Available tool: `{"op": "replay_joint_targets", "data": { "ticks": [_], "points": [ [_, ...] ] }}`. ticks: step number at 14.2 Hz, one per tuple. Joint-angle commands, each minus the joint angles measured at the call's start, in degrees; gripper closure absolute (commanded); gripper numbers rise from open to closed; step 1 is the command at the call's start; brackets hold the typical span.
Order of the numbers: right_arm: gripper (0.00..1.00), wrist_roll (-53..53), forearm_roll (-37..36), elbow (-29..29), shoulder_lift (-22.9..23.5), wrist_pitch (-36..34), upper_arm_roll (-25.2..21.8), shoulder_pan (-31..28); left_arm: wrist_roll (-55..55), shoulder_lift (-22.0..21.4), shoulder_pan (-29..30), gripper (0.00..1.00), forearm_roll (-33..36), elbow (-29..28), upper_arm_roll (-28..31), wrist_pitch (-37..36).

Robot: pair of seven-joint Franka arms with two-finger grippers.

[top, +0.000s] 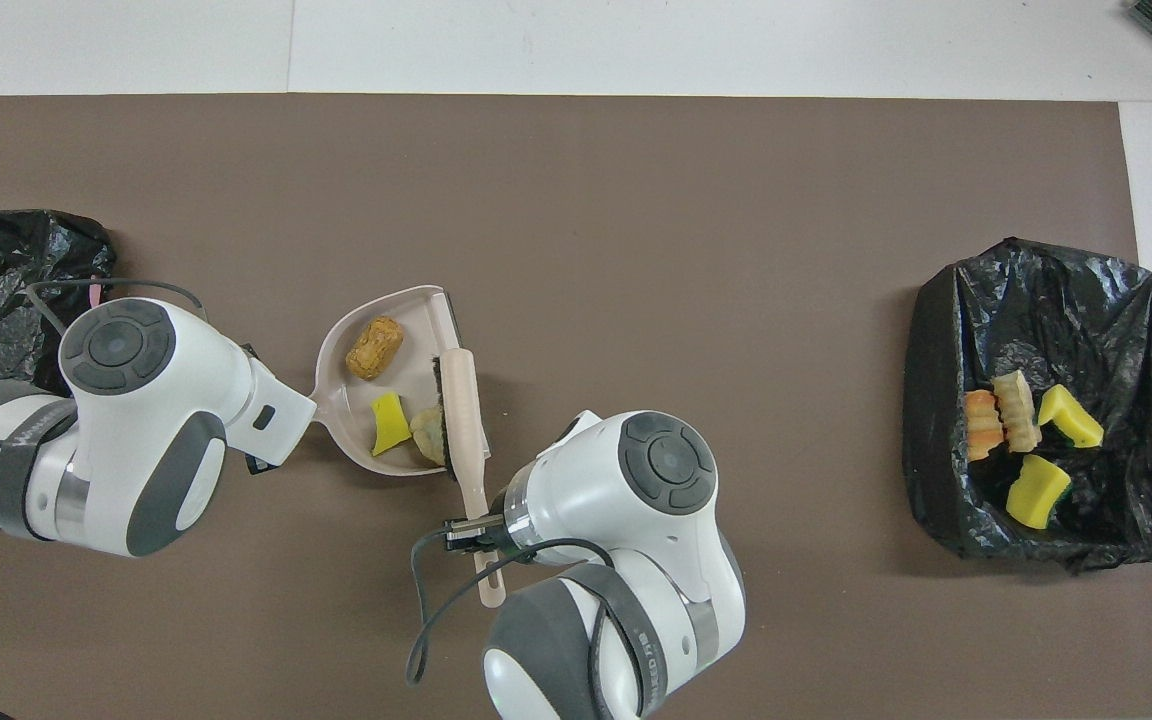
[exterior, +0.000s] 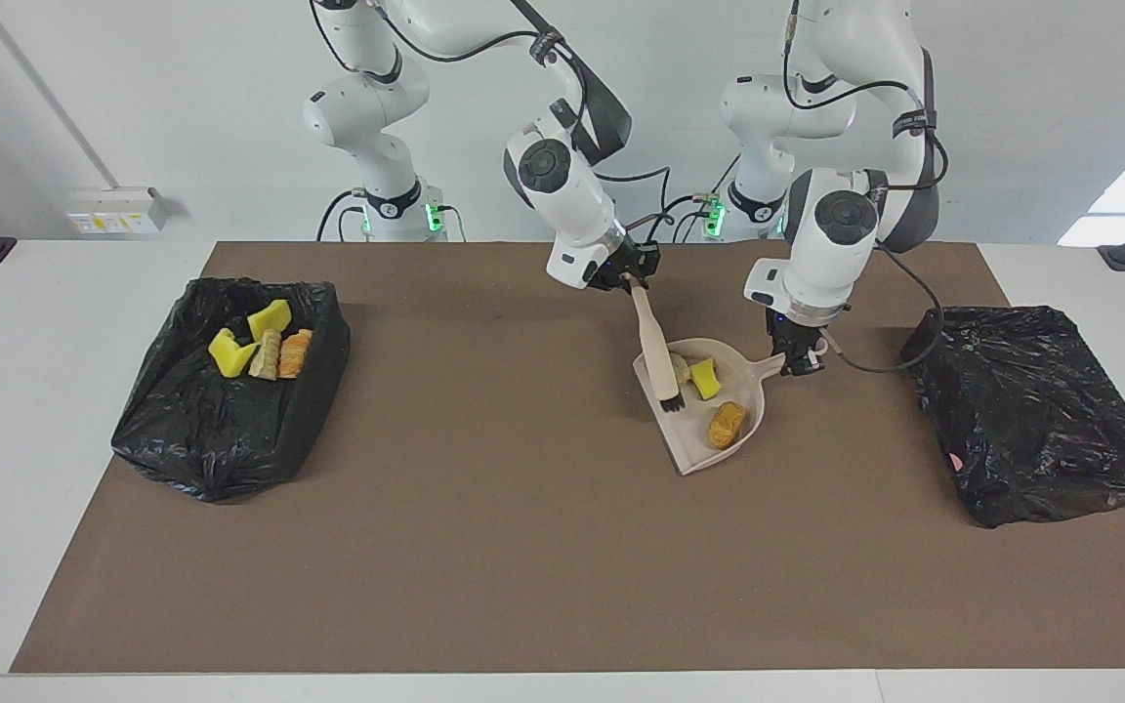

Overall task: Sweep and dump trash in bin
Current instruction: 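Push the sponge and crusts into the dustpan with the right gripper's brush, then carry the loaded dustpan to the black bag with the left gripper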

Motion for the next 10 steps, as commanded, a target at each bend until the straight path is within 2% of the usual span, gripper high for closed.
{"op": "replay_joint_targets", "data": {
  "ticks": [1, 4, 6, 8, 10],
  "points": [
    [1.0, 0.5, -2.5, -0.3, -5.4, -8.4, -0.6, -3.3, -2.5, -0.9, 2.6, 1.0, 0.4, -0.2, -0.1, 1.6],
    [1.0, 4.7, -11.6, -0.3, -9.5, -16.0, -0.5, -5.2, -3.2, -1.9, 5.3, 1.0, -3.8, 2.3, -0.1, 1.3],
    [1.0, 12.9, -19.0, -0.6, -11.1, -17.7, 0.3, -4.3, -5.6, -2.8, 5.6, 1.0, -5.3, 3.6, 0.0, 0.6],
    [1.0, 19.4, -21.1, -2.1, -12.7, -17.4, 0.5, -1.2, -10.0, -4.1, 5.9, 1.0, -5.9, 4.7, 0.0, 0.2],
    [1.0, 24.9, -21.3, -3.6, -13.0, -16.5, 0.5, 2.0, -13.7, -4.9, 5.9, 1.0, -9.4, 4.8, 0.1, -2.2]
  ]
}}
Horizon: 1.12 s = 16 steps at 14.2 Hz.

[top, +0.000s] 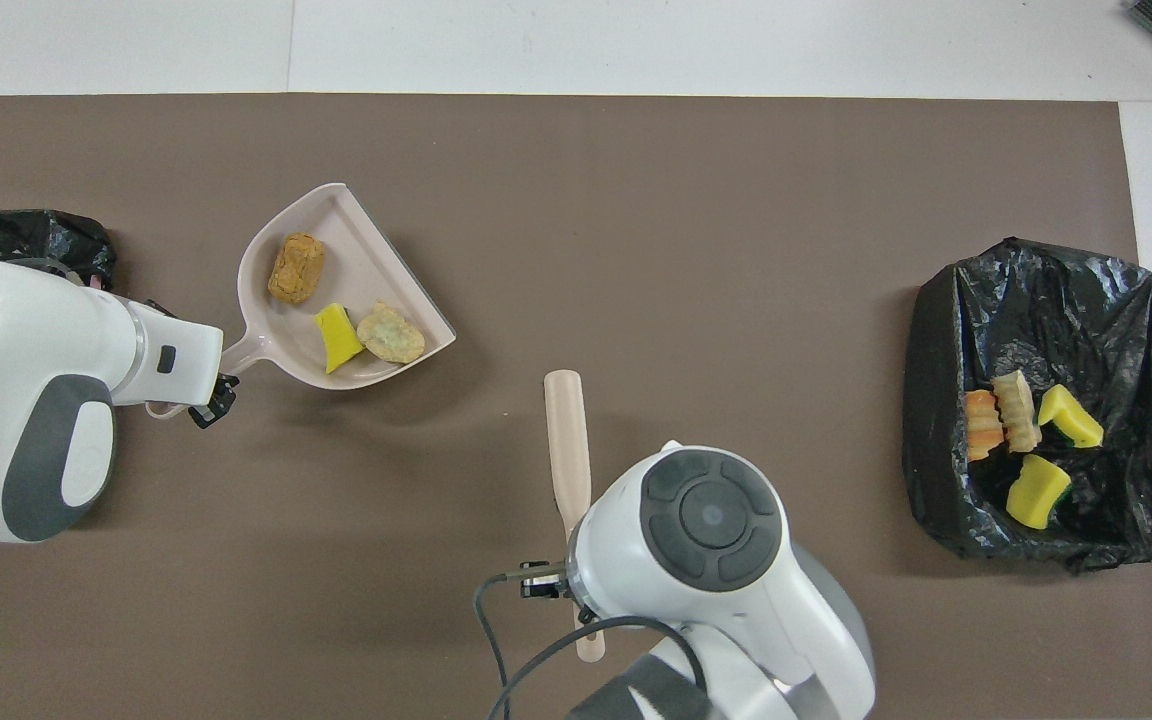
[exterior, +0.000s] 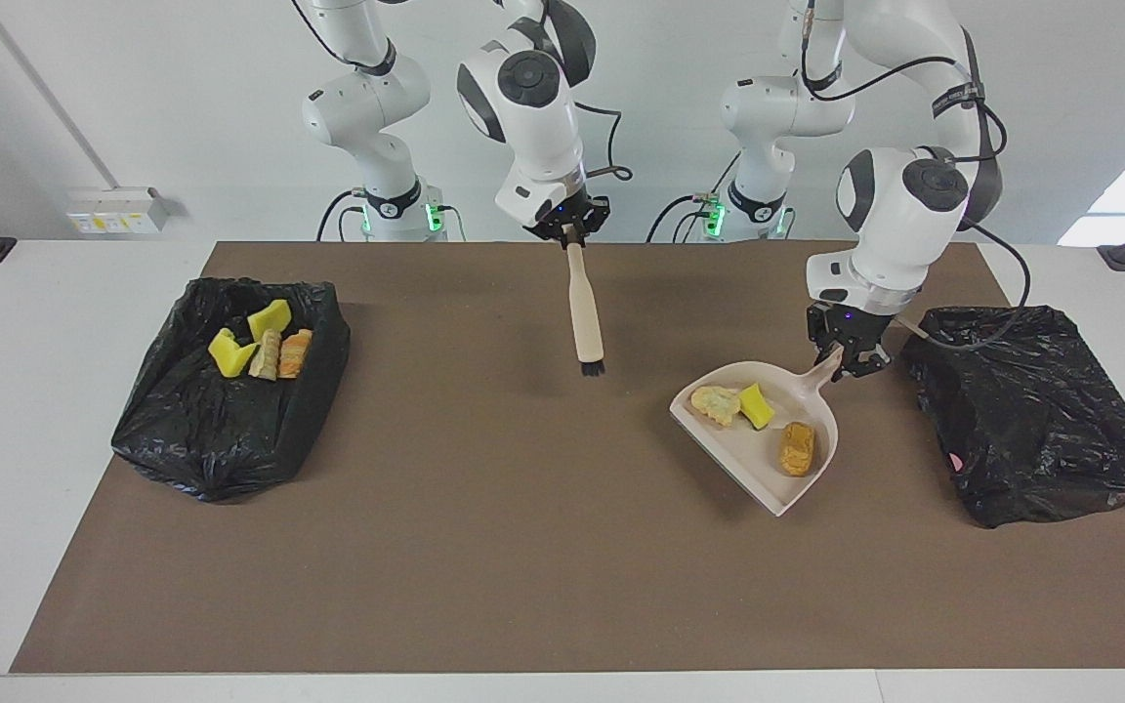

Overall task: Sweep and dump trash in bin
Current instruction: 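Carry the loaded dustpan to the black bag with the left gripper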

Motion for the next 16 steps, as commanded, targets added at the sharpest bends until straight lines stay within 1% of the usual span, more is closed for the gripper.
{"op": "replay_joint_targets", "data": {
  "ticks": [1, 4, 6, 8, 10, 12, 15, 16],
  "points": [
    [1.0, 7.5, -2.2, -3.5, -1.2, 3.4, 0.2, 4.5, -4.9, -2.3, 0.6, 1.0, -3.3, 0.0, -0.2, -3.3],
    [1.0, 10.4, -2.2, -6.5, -0.7, 8.8, 0.2, 8.6, -7.2, -4.6, 2.2, 1.0, -3.4, 0.9, 1.4, -5.7],
    [1.0, 13.1, -2.2, -7.7, 0.9, 12.3, 0.2, 11.2, -7.0, -5.0, 6.2, 1.0, -3.4, 4.5, 1.5, -10.9],
    [1.0, 15.5, -2.9, -8.0, 3.7, 15.8, 0.2, 13.8, -7.3, -4.8, 9.1, 1.0, -3.4, 8.3, 2.1, -16.4],
    [1.0, 18.1, -4.9, -8.0, 6.7, 18.8, 0.2, 15.6, -7.3, -4.7, 14.0, 1.0, -3.4, 9.7, 2.9, -18.9],
    [1.0, 18.2, -5.9, -8.2, 7.5, 18.9, 0.2, 16.6, -6.7, -4.6, 19.9, 1.0, -3.4, 10.7, 3.0, -19.5],
    [1.0, 18.3, -5.9, -8.3, 7.8, 18.9, 0.2, 16.4, -6.5, -4.2, 26.4, 1.0, -2.4, 12.1, 3.2, -20.5],
    [0.98, 18.3, -5.9, -8.3, 7.8, 18.8, 0.2, 16.4, -6.5, -4.2, 28.0, 1.0, -2.1, 12.3, 3.2, -21.1]
  ]
}}
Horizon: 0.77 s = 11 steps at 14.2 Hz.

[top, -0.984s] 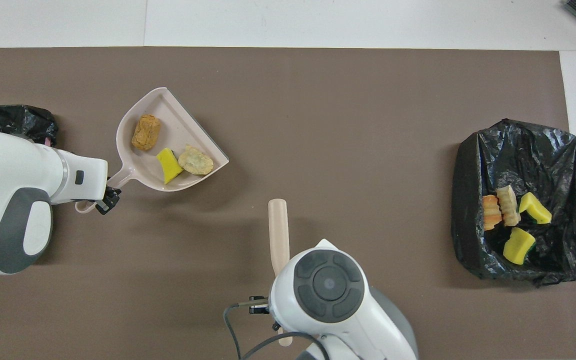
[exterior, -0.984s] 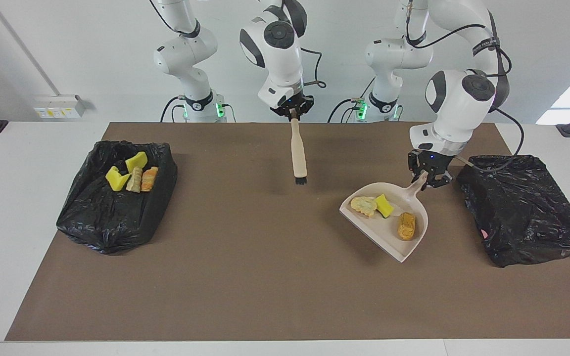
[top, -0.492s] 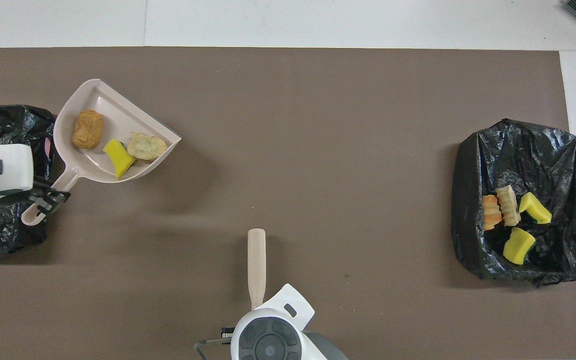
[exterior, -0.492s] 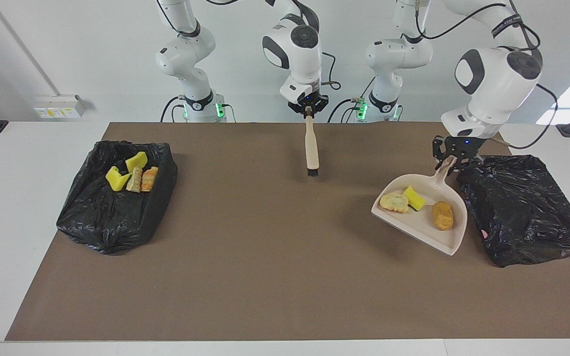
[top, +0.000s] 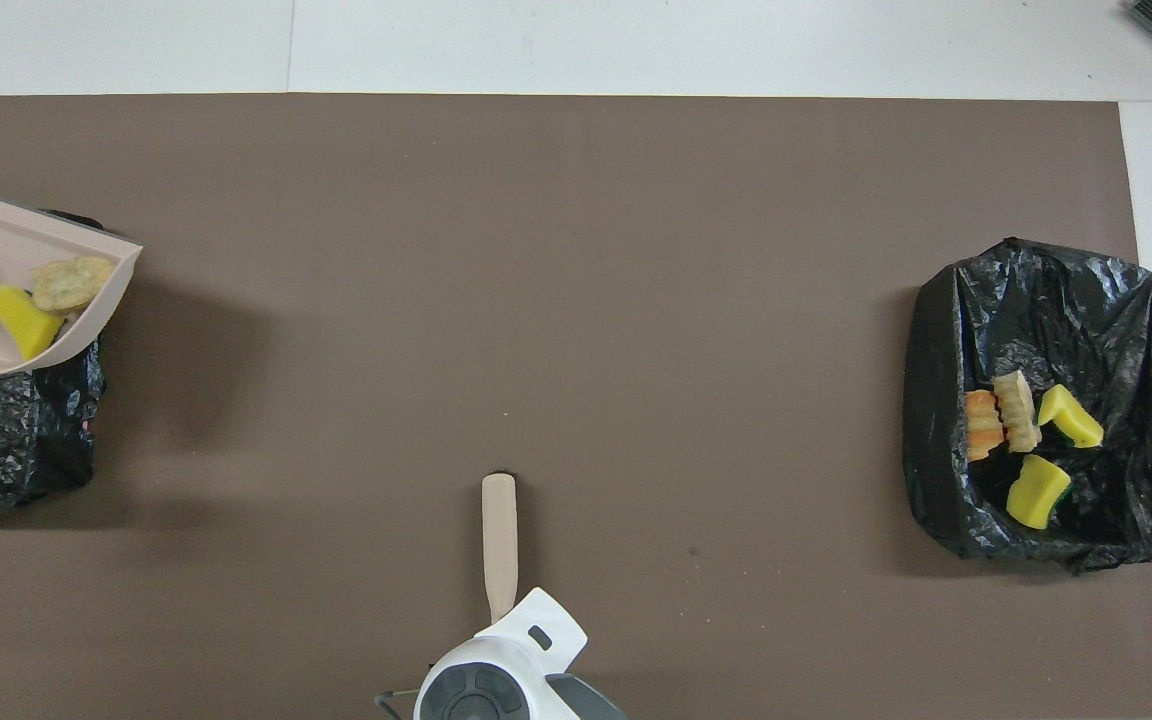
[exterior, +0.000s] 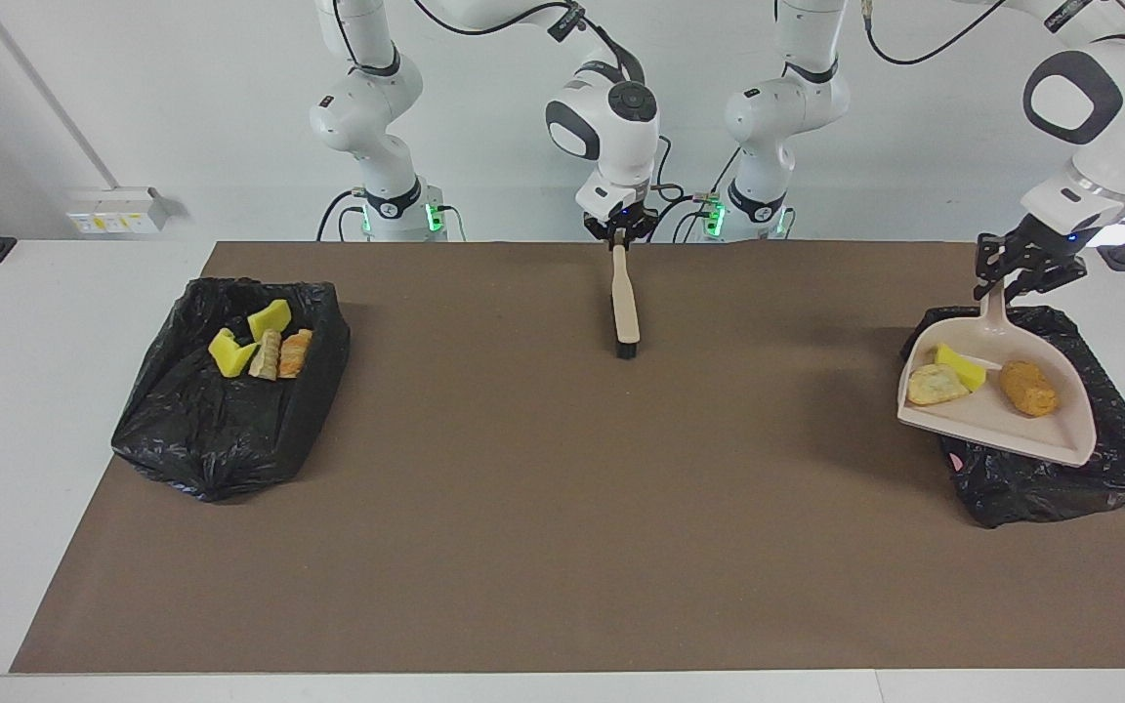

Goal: Sweep and dump trash in bin

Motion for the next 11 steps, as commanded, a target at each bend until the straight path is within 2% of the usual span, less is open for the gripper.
{"op": "replay_joint_targets", "data": {
  "ticks": [1, 2, 4, 7, 11],
  "points": [
    [0.7, 1.4, -1.5, -0.1, -0.4, 0.0, -0.1, -0.2, 0.1, 0.6, 3.7, 1.0, 2.2, 2.6, -0.4, -2.7],
    [0.01, 1.4, -1.6, 0.1, -0.4, -0.4, -0.1, -0.3, 0.7, 1.0, 4.1, 1.0, 5.3, 3.9, -0.3, -3.5],
    [0.0, 1.4, -1.6, 1.9, -0.1, -1.6, -0.1, -0.4, 7.0, 4.4, 7.0, 1.0, 10.2, 8.0, -0.3, -5.7],
    [0.0, 0.5, -1.7, 6.3, -0.8, -9.1, -0.2, -2.3, 20.9, 9.9, 10.3, 1.0, 16.4, 15.4, -0.3, -5.8],
    [0.0, -7.1, -2.2, 11.2, -3.9, -19.3, -0.5, -7.6, 26.7, 11.2, 9.6, 1.0, 24.7, 15.6, -0.4, -2.9]
  ]
}}
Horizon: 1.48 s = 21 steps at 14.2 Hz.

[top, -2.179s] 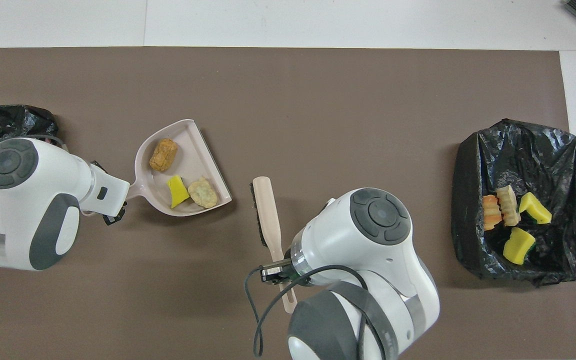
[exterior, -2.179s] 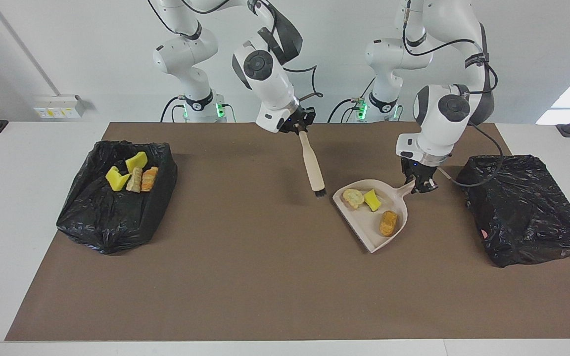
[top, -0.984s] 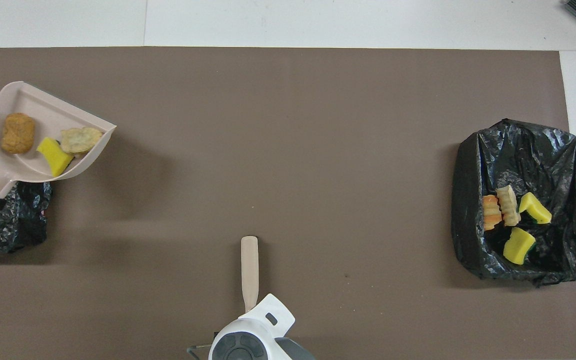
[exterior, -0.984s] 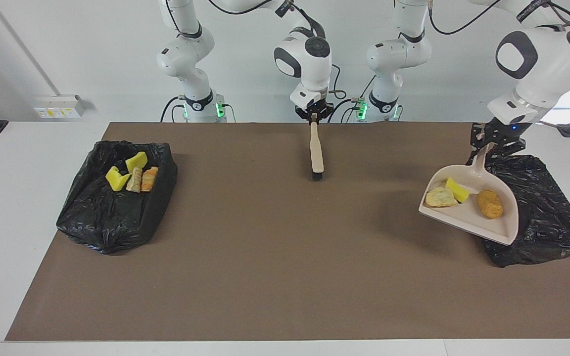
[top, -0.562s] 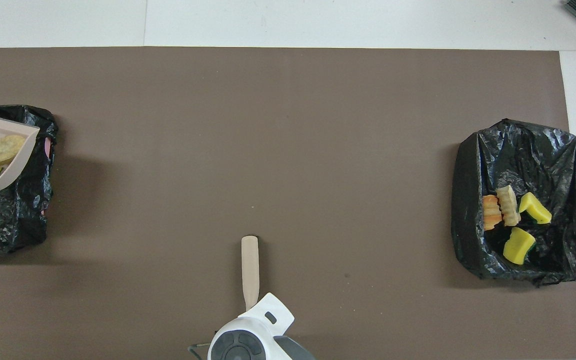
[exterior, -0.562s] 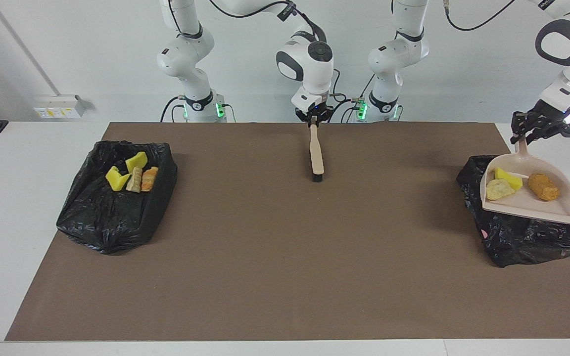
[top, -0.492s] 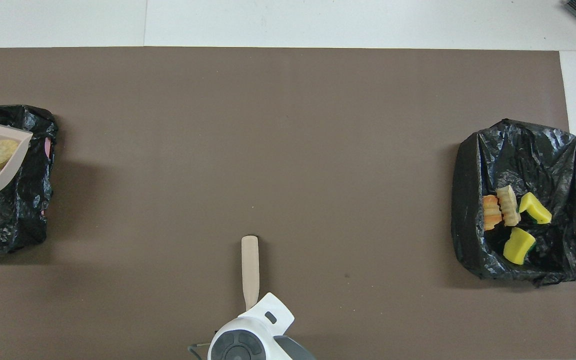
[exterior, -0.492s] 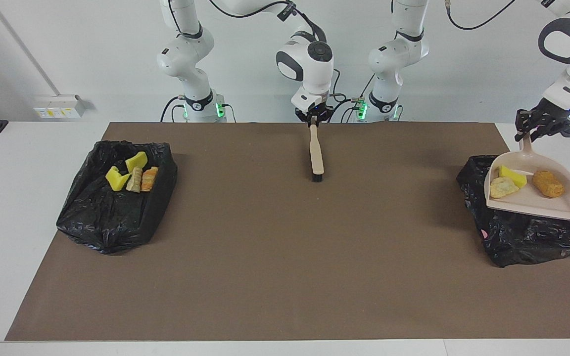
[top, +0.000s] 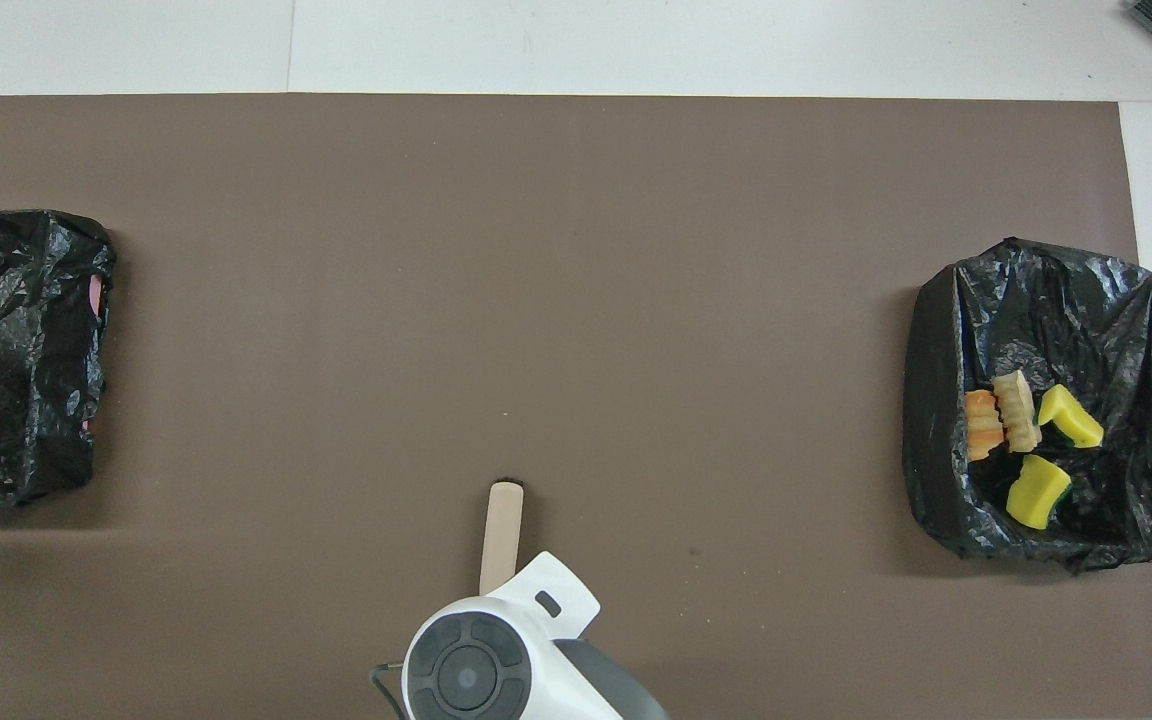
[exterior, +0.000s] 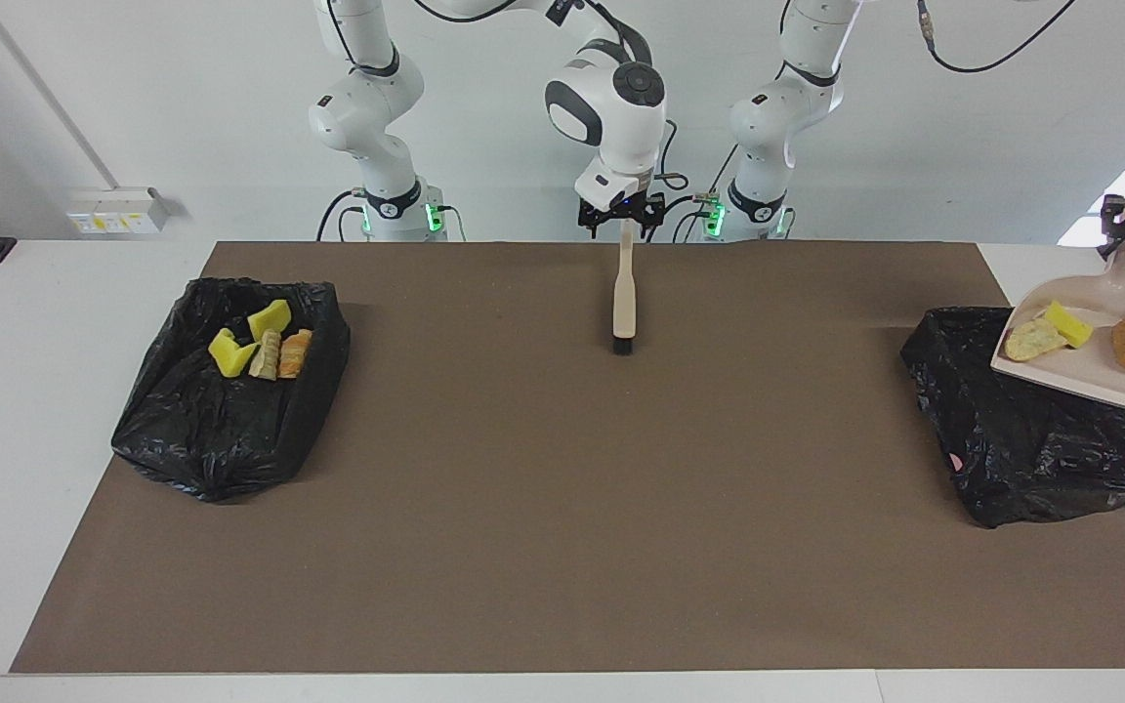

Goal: Sweep and dump trash in bin

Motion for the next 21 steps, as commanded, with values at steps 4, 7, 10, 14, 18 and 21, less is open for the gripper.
{"op": "replay_joint_targets", "data": {
  "ticks": [4, 7, 10, 14, 18, 21],
  "points": [
    [0.0, -15.1, -1.7, 10.0, -3.1, -16.0, -0.1, -10.0, 10.4, 2.9, -2.9, 1.0, 13.9, 2.3, -1.0, 4.4],
    [0.0, -25.4, -2.7, 14.5, -3.8, -20.9, -0.4, -16.2, 12.7, 4.0, -6.0, 1.0, 22.6, 2.3, -1.2, 7.5],
    [0.0, -38.4, -2.7, 17.8, -4.4, -24.6, -0.5, -23.2, 15.0, 4.8, -6.2, 1.0, 24.3, 3.6, -1.2, 8.2],
    [0.0, -51.5, -7.1, 19.0, -5.7, -25.5, -0.6, -30.4, 15.1, 8.0, -10.1, 1.0, 33.1, 9.3, -1.2, 6.4],
    [0.0, -61.3, -11.9, 23.0, -5.6, -28.5, -0.5, -37.4, 14.9, 8.8, -15.5, 1.0, 39.8, 9.5, -1.2, 6.0],
    [0.0, -62.0, -13.8, 23.1, -5.6, -28.3, -0.6, -41.6, 14.6, 8.9, -16.6, 1.0, 40.9, 9.5, -1.1, 3.3]
  ]
}}
